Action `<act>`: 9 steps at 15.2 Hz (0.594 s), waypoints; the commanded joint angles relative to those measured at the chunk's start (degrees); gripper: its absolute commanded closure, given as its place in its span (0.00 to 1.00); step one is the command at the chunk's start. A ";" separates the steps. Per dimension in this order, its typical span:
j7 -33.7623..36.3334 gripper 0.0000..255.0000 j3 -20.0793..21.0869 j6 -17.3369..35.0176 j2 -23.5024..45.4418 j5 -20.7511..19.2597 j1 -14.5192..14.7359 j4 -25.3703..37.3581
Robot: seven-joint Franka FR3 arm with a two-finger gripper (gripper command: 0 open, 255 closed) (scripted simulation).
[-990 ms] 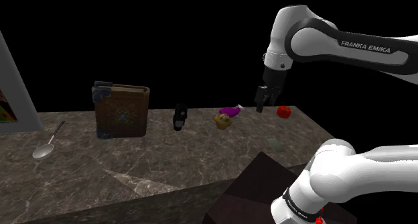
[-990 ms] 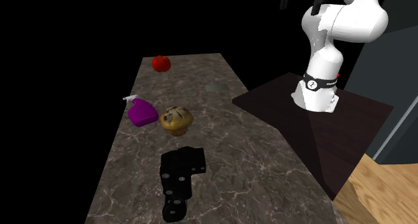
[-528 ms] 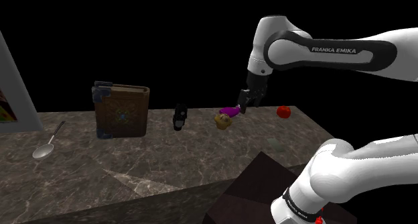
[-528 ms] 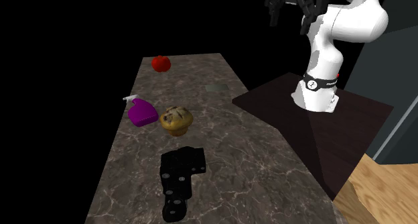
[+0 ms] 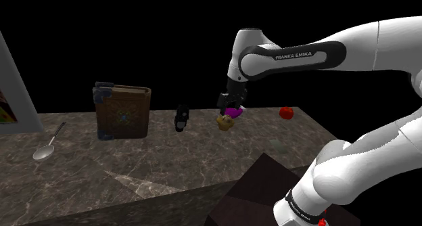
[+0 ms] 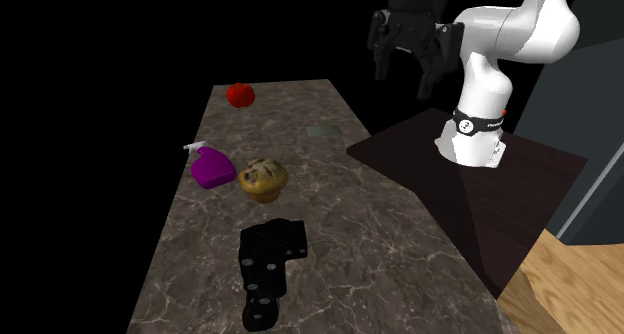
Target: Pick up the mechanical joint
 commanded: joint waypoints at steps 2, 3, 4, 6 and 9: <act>1.69 0.00 0.70 5.10 6.39 -0.05 0.08 2.66; 2.18 0.00 0.86 6.55 8.46 -0.15 0.08 3.71; 2.68 0.00 1.01 7.92 10.53 -0.27 0.08 4.83; 3.69 0.00 1.28 10.45 14.69 -0.58 0.08 7.31; 5.22 0.00 1.56 13.67 20.93 -1.21 0.15 11.57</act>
